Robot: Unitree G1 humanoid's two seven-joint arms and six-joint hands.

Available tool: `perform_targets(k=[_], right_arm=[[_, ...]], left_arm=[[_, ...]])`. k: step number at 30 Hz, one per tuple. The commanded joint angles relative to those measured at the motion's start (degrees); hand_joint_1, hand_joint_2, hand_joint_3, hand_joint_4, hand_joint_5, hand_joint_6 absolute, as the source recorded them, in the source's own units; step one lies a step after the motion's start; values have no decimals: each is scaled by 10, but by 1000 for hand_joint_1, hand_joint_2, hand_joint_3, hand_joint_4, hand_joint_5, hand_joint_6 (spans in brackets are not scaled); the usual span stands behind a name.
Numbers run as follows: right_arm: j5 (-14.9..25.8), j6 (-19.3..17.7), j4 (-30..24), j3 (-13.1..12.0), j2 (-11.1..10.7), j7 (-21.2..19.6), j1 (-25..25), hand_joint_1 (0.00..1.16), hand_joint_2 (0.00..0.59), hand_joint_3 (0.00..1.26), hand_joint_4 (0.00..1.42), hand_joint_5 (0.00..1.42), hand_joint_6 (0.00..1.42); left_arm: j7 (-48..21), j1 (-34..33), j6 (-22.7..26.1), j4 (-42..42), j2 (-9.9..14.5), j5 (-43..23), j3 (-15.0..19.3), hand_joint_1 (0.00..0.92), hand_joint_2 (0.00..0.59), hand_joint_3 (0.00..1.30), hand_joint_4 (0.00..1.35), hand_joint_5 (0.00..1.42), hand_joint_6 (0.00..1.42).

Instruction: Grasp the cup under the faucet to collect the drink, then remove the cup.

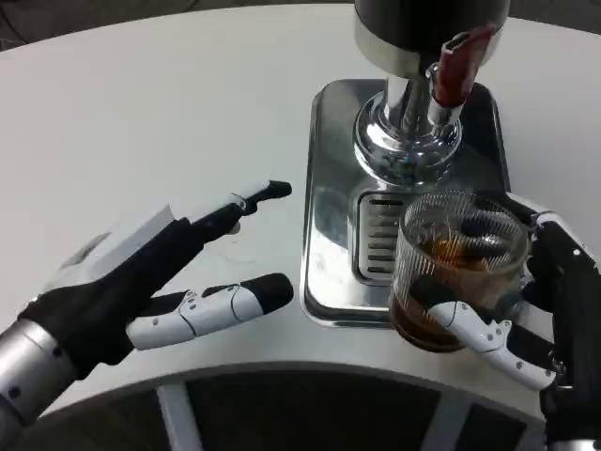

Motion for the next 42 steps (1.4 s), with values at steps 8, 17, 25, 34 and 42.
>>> perform_targets(k=[8,17,25,34,42], right_arm=[[3,-31,-56,25,11,0,17,848,178,874,1028,1256,1198],[13,-31,-89,41,8,16,43,848,178,885,1040,1271,1219],[15,-33,-106,55,4,30,60,848,178,894,1053,1272,1228],[9,-43,-118,59,-10,47,67,848,178,895,1053,1272,1233],[13,-48,-127,66,-28,68,73,845,177,910,1053,1281,1251]], left_arm=[[-3,15,-1,-40,30,50,-10,0,94,92,3,45,132],[-7,21,18,-66,40,77,-30,0,94,59,0,4,111],[-10,34,20,-87,44,90,-27,0,94,50,0,0,100],[-14,58,36,-118,57,112,-7,0,84,1,0,0,78],[-21,93,34,-143,69,110,13,0,83,0,0,0,70]])
